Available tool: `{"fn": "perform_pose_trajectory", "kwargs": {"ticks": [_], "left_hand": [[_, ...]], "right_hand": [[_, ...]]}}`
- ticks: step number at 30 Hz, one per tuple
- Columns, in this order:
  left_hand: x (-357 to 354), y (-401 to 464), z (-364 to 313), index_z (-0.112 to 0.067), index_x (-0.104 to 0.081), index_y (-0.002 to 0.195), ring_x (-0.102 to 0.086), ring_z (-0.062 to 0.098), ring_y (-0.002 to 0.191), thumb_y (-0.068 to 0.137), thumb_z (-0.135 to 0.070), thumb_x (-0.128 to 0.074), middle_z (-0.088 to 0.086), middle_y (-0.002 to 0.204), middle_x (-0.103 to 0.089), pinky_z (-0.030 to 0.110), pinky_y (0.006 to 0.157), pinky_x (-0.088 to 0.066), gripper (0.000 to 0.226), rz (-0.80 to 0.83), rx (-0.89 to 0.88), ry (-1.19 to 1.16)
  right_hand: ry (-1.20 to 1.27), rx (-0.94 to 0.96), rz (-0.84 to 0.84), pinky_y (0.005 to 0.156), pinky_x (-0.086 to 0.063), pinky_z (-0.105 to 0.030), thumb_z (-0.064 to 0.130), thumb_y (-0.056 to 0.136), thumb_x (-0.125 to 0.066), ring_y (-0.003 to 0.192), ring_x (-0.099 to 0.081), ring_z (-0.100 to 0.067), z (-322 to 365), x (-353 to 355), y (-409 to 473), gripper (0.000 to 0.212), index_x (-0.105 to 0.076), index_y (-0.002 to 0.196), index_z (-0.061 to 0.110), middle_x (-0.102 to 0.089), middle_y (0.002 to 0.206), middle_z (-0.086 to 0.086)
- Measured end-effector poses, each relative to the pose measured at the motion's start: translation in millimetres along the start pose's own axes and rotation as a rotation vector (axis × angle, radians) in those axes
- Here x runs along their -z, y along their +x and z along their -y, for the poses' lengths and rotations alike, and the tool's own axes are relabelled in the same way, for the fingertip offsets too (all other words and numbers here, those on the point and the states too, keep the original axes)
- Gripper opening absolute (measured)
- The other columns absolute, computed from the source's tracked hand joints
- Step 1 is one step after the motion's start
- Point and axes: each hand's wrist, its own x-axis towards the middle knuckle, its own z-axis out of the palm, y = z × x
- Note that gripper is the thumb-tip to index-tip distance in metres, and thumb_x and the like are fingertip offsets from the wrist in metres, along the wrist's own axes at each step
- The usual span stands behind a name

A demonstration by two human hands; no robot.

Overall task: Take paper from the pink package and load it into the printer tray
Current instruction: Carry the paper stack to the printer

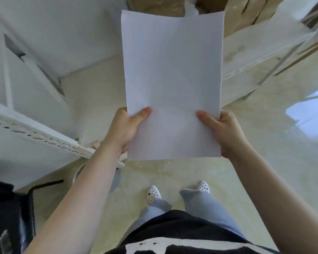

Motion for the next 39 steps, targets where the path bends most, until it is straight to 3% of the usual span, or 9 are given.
{"fn": "perform_pose_trajectory", "kwargs": {"ticks": [10, 16, 21, 26, 30, 35, 39], "left_hand": [[-205, 47, 15, -0.018, -0.074, 0.085, -0.074, 0.013, 0.082, 0.084, -0.022, -0.070, -0.008, 0.084, -0.078, 0.024, 0.065, -0.058, 0.005, 0.316, 0.098, 0.070], [-387, 55, 27, -0.017, -0.075, 0.078, -0.073, 0.023, 0.088, 0.085, -0.018, -0.070, -0.003, 0.085, -0.077, 0.041, 0.084, -0.058, 0.009, 0.491, 0.123, 0.102], [-538, 48, 29, -0.013, -0.072, 0.084, -0.073, 0.012, 0.072, 0.088, -0.012, -0.064, -0.005, 0.075, -0.077, 0.028, 0.066, -0.059, 0.009, 0.718, 0.140, 0.107], [-665, 38, 26, -0.009, -0.070, 0.090, -0.072, 0.014, 0.073, 0.088, -0.013, -0.065, -0.005, 0.074, -0.076, 0.033, 0.076, -0.060, 0.007, 0.855, 0.142, 0.169], [-757, 39, 28, -0.008, -0.068, 0.084, -0.072, 0.011, 0.064, 0.088, -0.011, -0.065, -0.006, 0.067, -0.075, 0.029, 0.067, -0.060, 0.006, 0.942, 0.169, 0.219], [-869, 53, 43, -0.010, -0.068, 0.087, -0.071, 0.013, 0.066, 0.087, -0.013, -0.067, -0.002, 0.077, -0.074, 0.028, 0.065, -0.059, 0.003, 1.037, 0.186, 0.283], [-964, 62, 47, -0.005, -0.066, 0.098, -0.070, 0.018, 0.076, 0.087, -0.017, -0.066, 0.008, 0.092, -0.071, 0.033, 0.072, -0.058, 0.016, 1.119, 0.193, 0.371]], "right_hand": [[0.121, -0.032, -0.315, 0.053, -0.055, -0.026, 0.022, 0.084, -0.071, 0.062, -0.071, -0.014, -15, 188, -11, 0.016, -0.072, 0.071, 0.012, -0.076, 0.071, 0.004], [0.167, -0.020, -0.519, 0.060, -0.059, -0.033, 0.020, 0.084, -0.070, 0.065, -0.071, -0.016, -13, 348, -30, 0.012, -0.071, 0.075, 0.012, -0.075, 0.072, 0.003], [0.230, -0.003, -0.694, 0.060, -0.060, -0.033, 0.016, 0.086, -0.066, 0.062, -0.070, -0.015, -2, 471, -57, 0.008, -0.068, 0.081, 0.010, -0.075, 0.069, 0.004], [0.268, 0.007, -0.871, 0.052, -0.057, -0.026, 0.016, 0.087, -0.066, 0.057, -0.069, -0.009, 8, 567, -81, 0.008, -0.066, 0.080, 0.012, -0.073, 0.062, 0.008], [0.313, 0.012, -0.985, 0.048, -0.054, -0.022, 0.015, 0.087, -0.067, 0.053, -0.068, -0.007, 10, 634, -88, 0.008, -0.066, 0.079, 0.013, -0.072, 0.059, 0.010], [0.363, -0.022, -1.094, 0.048, -0.053, -0.021, 0.016, 0.086, -0.067, 0.054, -0.068, -0.007, 9, 721, -81, 0.007, -0.067, 0.081, 0.013, -0.073, 0.061, 0.010], [0.382, -0.050, -1.202, 0.055, -0.055, -0.024, 0.013, 0.086, -0.066, 0.053, -0.067, -0.006, 20, 796, -70, 0.008, -0.067, 0.078, 0.013, -0.072, 0.059, 0.011]]}}
